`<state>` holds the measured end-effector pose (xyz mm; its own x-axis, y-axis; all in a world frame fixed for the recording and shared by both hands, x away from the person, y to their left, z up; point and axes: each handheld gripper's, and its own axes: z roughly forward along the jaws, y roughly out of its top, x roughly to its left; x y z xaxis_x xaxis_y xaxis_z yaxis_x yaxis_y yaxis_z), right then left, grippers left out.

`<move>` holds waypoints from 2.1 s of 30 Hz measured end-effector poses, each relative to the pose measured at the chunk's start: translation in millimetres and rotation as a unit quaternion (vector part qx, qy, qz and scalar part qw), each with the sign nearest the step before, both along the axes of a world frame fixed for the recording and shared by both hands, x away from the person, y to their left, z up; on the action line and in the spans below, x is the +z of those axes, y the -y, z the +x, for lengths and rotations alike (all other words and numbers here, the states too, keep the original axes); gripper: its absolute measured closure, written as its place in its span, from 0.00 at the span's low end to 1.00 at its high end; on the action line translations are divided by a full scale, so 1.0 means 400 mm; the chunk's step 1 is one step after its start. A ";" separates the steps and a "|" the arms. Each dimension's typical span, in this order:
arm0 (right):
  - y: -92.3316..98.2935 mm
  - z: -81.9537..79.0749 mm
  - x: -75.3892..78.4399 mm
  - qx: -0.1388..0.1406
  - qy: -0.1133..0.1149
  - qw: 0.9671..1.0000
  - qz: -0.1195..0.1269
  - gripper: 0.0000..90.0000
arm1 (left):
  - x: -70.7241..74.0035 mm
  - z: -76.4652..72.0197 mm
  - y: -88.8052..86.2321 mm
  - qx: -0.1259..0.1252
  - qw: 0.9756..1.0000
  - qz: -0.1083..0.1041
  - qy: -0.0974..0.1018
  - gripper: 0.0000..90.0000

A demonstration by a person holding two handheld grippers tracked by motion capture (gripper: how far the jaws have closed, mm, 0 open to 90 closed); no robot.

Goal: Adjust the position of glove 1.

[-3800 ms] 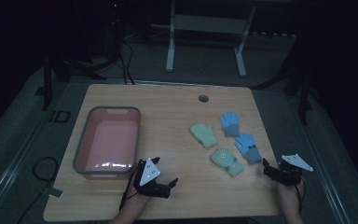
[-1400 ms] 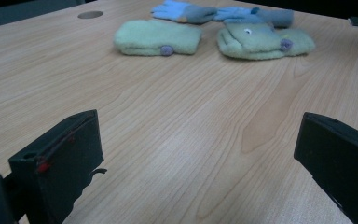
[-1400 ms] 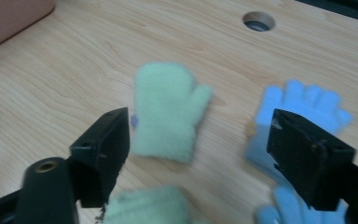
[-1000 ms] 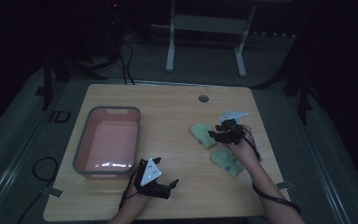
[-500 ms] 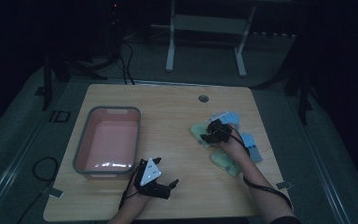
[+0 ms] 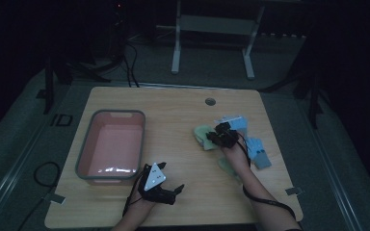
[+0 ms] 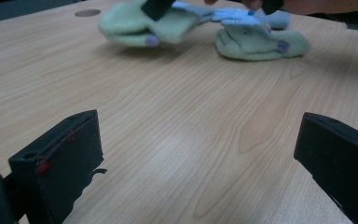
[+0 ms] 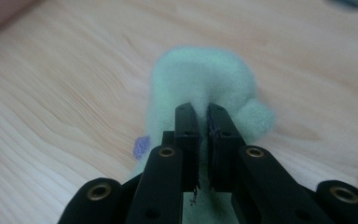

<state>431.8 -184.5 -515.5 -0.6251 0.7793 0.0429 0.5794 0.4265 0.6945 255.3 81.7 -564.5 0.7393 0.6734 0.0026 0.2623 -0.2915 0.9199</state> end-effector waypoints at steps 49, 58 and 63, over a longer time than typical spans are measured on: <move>-0.105 -0.240 -0.040 -0.068 0.022 0.997 0.025 0.59 | 0.000 -0.003 0.007 -0.009 1.000 0.014 0.007 0.02; -0.024 -0.206 0.017 0.000 0.029 0.999 0.014 0.57 | 0.000 -0.002 0.006 -0.007 1.000 0.011 0.006 0.02; 0.060 -0.189 0.060 0.042 0.040 0.998 0.005 0.60 | 0.000 -0.002 0.004 -0.007 1.000 0.010 0.005 0.02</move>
<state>356.2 -208.7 -491.6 -0.6907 0.7232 -0.0013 0.4846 0.4641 0.7415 254.4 79.9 -564.5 0.7482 0.6631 0.0229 0.2491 -0.3127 0.9166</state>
